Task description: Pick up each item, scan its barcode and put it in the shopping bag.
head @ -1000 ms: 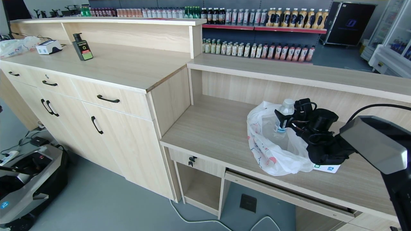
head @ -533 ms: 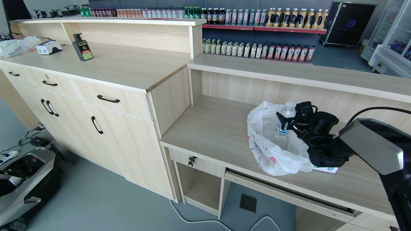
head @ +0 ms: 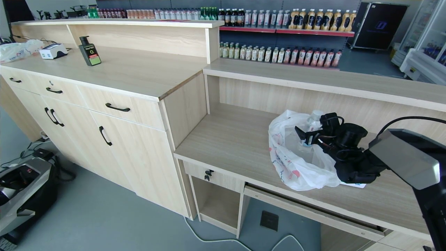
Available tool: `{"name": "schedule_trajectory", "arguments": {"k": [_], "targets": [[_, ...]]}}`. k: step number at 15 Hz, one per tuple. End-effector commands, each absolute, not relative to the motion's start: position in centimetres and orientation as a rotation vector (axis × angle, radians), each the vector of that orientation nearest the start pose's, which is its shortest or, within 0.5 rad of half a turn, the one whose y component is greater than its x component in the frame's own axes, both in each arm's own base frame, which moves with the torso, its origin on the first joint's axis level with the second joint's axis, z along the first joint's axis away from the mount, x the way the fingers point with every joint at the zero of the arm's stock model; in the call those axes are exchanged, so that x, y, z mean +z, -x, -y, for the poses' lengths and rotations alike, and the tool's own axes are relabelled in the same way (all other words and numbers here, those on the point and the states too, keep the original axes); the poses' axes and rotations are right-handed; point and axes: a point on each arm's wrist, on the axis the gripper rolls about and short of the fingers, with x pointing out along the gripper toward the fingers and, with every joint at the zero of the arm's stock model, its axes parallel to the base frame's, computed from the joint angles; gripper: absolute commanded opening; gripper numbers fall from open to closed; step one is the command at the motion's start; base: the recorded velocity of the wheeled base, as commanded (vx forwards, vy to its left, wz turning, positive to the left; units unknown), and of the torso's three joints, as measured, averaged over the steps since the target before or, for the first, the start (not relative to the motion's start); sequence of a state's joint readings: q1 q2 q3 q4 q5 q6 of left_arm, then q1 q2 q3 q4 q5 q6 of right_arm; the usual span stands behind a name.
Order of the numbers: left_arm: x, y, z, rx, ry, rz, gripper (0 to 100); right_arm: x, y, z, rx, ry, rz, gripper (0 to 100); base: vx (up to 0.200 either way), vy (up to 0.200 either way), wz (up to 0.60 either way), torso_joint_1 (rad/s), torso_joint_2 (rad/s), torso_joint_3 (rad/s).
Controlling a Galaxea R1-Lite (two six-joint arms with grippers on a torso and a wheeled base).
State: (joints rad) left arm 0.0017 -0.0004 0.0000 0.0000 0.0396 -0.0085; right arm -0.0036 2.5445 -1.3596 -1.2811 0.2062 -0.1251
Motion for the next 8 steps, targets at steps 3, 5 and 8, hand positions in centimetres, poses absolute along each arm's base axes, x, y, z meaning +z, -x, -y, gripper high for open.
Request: {"name": "schedule_trajectory", "arguments": {"k": [3, 5, 8], "targets": [[7.5, 2.3, -0.1, 0.04, 0.009, 0.0, 100, 11.6, -44.3, -1.9, 0.239, 0.138, 0.112, 100, 0.0, 0.0, 0.0, 0.0, 0.0, 0.0], [7.5, 2.3, -0.1, 0.041, 0.008, 0.0, 100, 14.9, -42.0, -2.0, 0.241, 0.176, 0.101, 100, 0.0, 0.0, 0.0, 0.0, 0.0, 0.0], [7.5, 2.3, -0.1, 0.041, 0.009, 0.0, 100, 20.2, -36.2, -2.0, 0.242, 0.289, 0.12, 100, 0.0, 0.0, 0.0, 0.0, 0.0, 0.0]]}}
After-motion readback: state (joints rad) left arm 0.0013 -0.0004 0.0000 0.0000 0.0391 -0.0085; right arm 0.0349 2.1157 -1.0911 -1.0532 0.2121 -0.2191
